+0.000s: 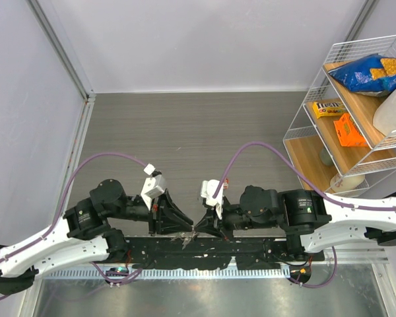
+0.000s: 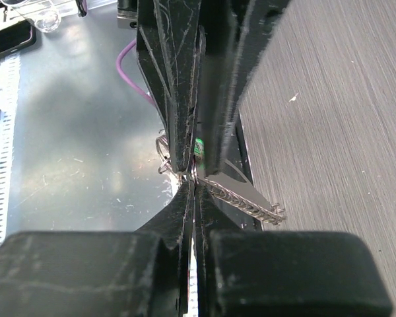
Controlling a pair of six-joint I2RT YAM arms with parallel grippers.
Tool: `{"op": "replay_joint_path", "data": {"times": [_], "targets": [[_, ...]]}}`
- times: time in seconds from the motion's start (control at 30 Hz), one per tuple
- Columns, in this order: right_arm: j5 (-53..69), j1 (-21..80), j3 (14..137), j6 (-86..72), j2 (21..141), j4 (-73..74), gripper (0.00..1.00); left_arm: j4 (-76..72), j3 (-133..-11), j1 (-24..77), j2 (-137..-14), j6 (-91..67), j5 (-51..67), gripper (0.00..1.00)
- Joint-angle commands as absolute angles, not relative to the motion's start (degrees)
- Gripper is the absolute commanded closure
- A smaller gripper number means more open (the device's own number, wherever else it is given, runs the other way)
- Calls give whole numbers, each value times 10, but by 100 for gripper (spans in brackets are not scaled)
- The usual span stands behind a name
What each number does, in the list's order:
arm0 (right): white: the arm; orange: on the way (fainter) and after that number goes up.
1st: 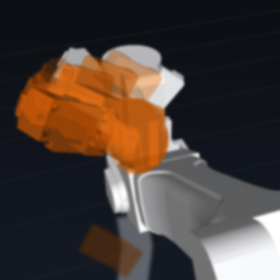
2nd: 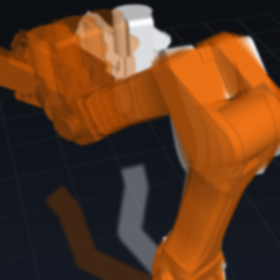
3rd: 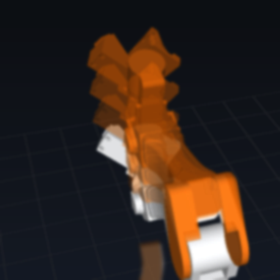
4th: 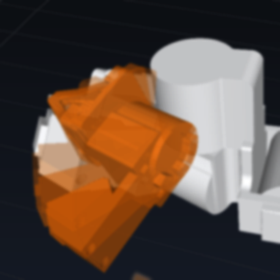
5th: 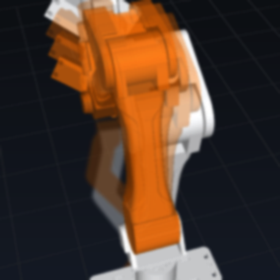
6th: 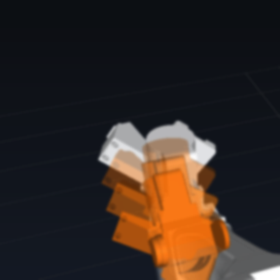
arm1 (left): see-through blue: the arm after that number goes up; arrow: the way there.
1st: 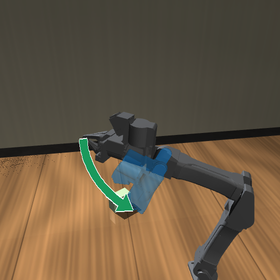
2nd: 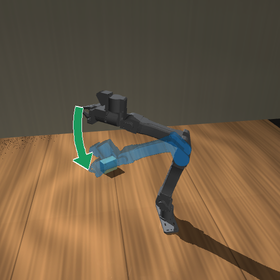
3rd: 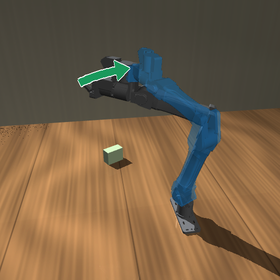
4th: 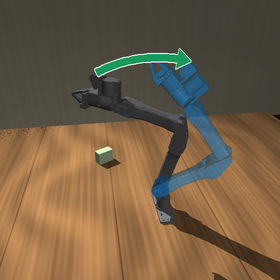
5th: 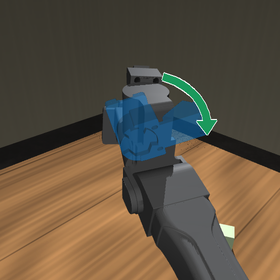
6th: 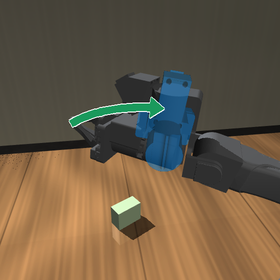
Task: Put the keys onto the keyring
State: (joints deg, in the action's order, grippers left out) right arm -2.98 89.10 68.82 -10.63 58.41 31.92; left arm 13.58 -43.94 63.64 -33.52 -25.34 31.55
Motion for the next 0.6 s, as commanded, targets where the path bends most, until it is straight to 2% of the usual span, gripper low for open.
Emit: {"op": "replay_joint_path", "data": {"times": [0.0,0.1,0.57], "targets": [[-30,889,706,-97,561,285,94,128,-464,637,-343,-250,317,85],[-32,889,702,-96,557,282,94,127,-466,637,-345,-250,318,100],[-31,889,682,-91,541,277,94,125,-469,636,-347,-253,305,100]]}}
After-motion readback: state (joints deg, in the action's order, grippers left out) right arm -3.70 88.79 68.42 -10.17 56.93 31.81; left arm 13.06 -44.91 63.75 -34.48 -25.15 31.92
